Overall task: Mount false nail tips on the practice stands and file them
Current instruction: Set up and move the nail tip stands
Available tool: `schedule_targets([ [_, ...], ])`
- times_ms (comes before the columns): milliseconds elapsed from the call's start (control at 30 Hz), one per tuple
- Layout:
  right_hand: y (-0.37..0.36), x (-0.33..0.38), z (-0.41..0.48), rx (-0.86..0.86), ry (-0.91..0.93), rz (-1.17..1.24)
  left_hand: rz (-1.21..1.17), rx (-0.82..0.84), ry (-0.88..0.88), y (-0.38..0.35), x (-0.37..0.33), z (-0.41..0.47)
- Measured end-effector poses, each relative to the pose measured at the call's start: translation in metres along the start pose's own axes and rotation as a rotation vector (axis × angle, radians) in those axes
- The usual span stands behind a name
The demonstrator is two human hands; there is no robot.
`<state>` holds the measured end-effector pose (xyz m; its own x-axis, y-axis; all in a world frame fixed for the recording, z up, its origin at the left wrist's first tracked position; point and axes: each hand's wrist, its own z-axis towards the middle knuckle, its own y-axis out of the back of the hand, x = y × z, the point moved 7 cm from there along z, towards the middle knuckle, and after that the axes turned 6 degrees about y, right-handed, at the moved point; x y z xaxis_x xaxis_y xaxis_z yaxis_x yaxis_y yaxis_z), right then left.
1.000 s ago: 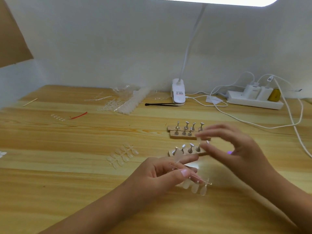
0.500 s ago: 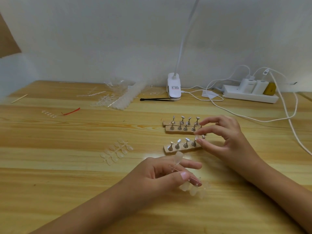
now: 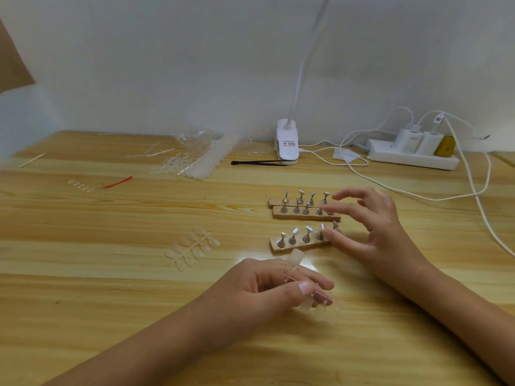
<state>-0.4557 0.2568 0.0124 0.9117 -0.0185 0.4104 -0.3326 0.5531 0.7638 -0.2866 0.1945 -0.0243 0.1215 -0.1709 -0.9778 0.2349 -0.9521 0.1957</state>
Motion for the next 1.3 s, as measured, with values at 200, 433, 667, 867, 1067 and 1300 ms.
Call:
schedule_targets([
  [200, 0.01, 0.039, -0.007, -0.036, 0.013, 0.24, 0.01, -0.023, -0.003, 0.002, 0.002, 0.001],
  [433, 0.004, 0.081, -0.021, -0.074, 0.235, 0.181, 0.008, -0.049, -0.015, 0.001, 0.0, 0.0],
  [667, 0.009, 0.1, -0.032, -0.109, 0.521, -0.055, 0.359, -0.111, -0.191, -0.001, -0.008, -0.005],
  [867, 0.001, 0.06, -0.022, 0.125, -0.116, 0.819, 1.013, -0.299, -0.748, -0.016, -0.042, -0.029],
  [1067, 0.012, 0.047, -0.017, 0.047, -0.04, 0.538, -0.009, 0.02, -0.171, -0.006, -0.018, -0.014],
  [1300, 0.01, 0.044, -0.015, 0.05, 0.133, 0.248, -0.244, 0.039, -0.116, -0.003, -0.018, -0.008],
])
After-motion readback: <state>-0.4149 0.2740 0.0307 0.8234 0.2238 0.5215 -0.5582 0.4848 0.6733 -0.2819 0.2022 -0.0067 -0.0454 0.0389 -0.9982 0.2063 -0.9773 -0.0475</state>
